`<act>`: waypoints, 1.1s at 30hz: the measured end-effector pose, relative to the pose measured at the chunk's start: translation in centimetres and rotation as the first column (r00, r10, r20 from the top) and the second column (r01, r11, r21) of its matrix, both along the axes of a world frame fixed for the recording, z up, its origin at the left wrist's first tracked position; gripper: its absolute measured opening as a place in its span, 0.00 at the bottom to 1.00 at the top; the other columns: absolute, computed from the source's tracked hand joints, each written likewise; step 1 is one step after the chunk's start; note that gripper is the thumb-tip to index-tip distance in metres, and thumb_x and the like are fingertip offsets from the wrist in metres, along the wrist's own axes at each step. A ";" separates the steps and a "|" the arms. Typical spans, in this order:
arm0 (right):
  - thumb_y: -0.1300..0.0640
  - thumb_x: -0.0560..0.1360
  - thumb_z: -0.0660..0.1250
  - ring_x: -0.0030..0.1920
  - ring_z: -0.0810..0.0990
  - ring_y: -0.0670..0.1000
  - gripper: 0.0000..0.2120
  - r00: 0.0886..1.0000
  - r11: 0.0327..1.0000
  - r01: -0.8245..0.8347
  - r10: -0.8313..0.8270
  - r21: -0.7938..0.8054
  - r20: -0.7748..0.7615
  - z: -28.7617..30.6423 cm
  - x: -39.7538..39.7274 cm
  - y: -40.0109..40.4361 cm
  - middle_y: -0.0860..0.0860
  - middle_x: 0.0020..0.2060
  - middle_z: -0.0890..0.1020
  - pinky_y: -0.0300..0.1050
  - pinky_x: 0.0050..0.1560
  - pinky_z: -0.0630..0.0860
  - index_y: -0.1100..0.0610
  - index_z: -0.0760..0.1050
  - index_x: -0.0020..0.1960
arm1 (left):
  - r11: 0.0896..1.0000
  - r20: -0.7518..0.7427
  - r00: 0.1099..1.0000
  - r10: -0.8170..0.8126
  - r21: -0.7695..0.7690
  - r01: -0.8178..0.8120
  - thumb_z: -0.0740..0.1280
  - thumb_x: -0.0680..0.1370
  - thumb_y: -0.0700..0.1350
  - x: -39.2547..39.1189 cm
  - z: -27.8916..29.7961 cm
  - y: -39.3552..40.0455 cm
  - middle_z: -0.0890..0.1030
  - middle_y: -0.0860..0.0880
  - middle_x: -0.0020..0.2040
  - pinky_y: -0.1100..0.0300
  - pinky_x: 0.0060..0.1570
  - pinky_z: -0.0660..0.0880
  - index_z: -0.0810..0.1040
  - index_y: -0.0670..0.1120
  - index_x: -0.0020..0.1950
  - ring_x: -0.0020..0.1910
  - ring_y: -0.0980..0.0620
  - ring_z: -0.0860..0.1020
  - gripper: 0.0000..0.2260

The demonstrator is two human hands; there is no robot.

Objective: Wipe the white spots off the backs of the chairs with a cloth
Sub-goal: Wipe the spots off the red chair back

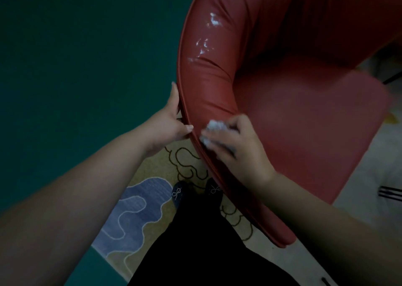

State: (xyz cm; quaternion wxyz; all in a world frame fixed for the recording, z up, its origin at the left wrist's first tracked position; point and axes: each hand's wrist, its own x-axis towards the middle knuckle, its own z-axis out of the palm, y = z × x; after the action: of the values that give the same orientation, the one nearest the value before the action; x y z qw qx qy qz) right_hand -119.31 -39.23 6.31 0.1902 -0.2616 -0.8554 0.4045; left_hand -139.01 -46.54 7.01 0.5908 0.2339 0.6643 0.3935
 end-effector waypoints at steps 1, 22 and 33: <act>0.49 0.76 0.67 0.52 0.72 0.47 0.13 0.997 0.997 -0.072 0.072 0.037 0.007 -0.1 1.9 -0.5 0.47 0.50 0.67 0.42 0.49 0.75 0.47 0.79 0.60 | 1.000 0.016 1.000 0.007 0.012 -0.007 0.64 0.75 0.33 0.0 0.1 -0.1 0.55 0.65 0.72 0.58 0.46 0.77 0.33 0.66 0.73 0.60 0.55 0.76 0.48; 0.49 0.74 0.67 0.48 0.70 0.44 0.13 0.998 0.998 0.054 -0.054 0.030 -0.020 -0.9 3.1 -0.8 0.49 0.49 0.68 0.38 0.49 0.73 0.50 0.82 0.57 | 0.996 0.008 0.996 0.090 0.029 -0.090 0.63 0.77 0.32 0.7 1.1 -0.1 0.66 0.52 0.73 0.46 0.61 0.74 0.42 0.66 0.75 0.62 0.48 0.76 0.44; 0.56 0.74 0.71 0.48 0.74 0.52 0.11 0.965 0.974 0.223 -0.225 -0.037 -0.134 -0.5 -6.7 5.3 0.54 0.50 0.70 0.44 0.52 0.76 0.52 0.81 0.56 | 0.980 -0.069 0.982 0.174 0.108 -0.166 0.63 0.77 0.32 -0.1 1.3 1.2 0.70 0.67 0.66 0.52 0.61 0.74 0.58 0.59 0.76 0.58 0.54 0.79 0.34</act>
State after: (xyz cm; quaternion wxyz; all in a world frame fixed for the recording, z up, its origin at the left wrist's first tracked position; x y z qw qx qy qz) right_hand -125.99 -33.98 5.76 0.2903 -0.3302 -0.8009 0.4066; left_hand -139.09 -45.39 8.36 0.5159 0.2215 0.6834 0.4666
